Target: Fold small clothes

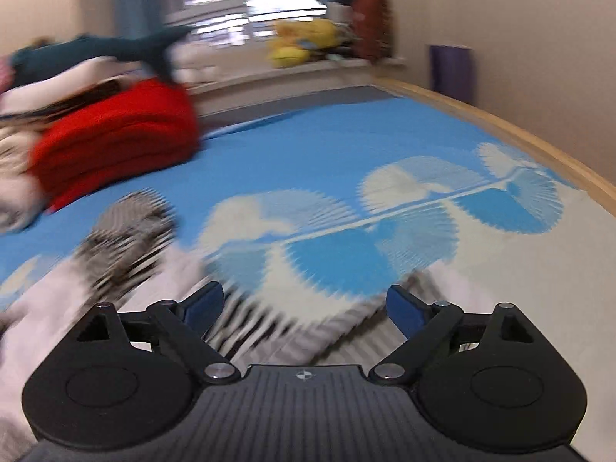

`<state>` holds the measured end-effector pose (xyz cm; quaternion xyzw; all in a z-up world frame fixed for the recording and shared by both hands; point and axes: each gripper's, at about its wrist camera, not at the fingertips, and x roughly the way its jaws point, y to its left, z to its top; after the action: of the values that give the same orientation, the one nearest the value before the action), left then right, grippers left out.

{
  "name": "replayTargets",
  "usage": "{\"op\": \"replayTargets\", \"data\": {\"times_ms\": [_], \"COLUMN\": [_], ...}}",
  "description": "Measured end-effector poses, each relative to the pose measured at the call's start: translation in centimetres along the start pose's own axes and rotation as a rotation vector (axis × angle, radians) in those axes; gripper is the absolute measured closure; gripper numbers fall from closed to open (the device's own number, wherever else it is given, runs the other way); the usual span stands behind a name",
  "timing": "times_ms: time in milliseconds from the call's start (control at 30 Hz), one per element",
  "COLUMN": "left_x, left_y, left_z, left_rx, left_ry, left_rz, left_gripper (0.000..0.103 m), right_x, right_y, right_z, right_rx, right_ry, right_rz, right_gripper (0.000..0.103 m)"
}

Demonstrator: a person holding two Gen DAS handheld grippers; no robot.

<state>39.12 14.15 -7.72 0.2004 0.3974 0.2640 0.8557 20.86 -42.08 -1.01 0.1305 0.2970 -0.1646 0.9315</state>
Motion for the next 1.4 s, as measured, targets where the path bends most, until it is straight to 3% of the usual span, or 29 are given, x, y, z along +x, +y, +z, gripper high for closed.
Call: {"op": "replayTargets", "data": {"times_ms": [200, 400, 533, 700, 833, 933, 1200, 1300, 1400], "left_x": [-3.4, -8.3, -11.3, -15.4, -16.9, -16.5, -16.5, -16.4, -16.5], "left_y": [5.5, 8.9, 7.4, 3.1, -1.5, -4.8, -5.2, -6.8, -9.1], "left_z": [-4.6, -10.6, -14.2, -16.3, -16.9, -16.5, -12.1, -11.2, -11.3], "left_rx": [-0.092, -0.072, 0.051, 0.237, 0.388, 0.459, 0.235, 0.228, 0.290], "left_ry": [0.044, -0.025, -0.080, -0.226, -0.260, -0.238, -0.192, -0.160, -0.149], "left_rz": [-0.112, -0.144, -0.242, -0.417, -0.536, -0.531, -0.633, -0.618, -0.561], "left_gripper": [0.000, 0.000, 0.000, 0.000, 0.000, 0.000, 0.000, 0.000, 0.000], "right_x": [-6.8, -10.4, -11.1, -11.6, -11.6, -11.1, -9.9, -9.6, -9.2], "right_y": [2.1, 3.7, 4.6, 5.9, 5.8, 5.1, 4.8, 5.2, 5.4], "right_z": [-8.8, -14.1, -15.8, -16.8, -17.2, -17.4, -18.3, -18.6, -18.8], "right_rx": [-0.127, -0.141, -0.132, -0.171, -0.182, -0.157, -0.139, -0.163, -0.188], "right_ry": [0.097, 0.156, 0.186, 0.207, 0.216, 0.244, 0.322, 0.336, 0.354], "right_rz": [0.063, 0.093, 0.118, 0.144, 0.130, 0.124, 0.147, 0.140, 0.125], "right_gripper": [0.010, 0.010, 0.010, 0.010, 0.010, 0.010, 0.010, 0.010, 0.010]}}
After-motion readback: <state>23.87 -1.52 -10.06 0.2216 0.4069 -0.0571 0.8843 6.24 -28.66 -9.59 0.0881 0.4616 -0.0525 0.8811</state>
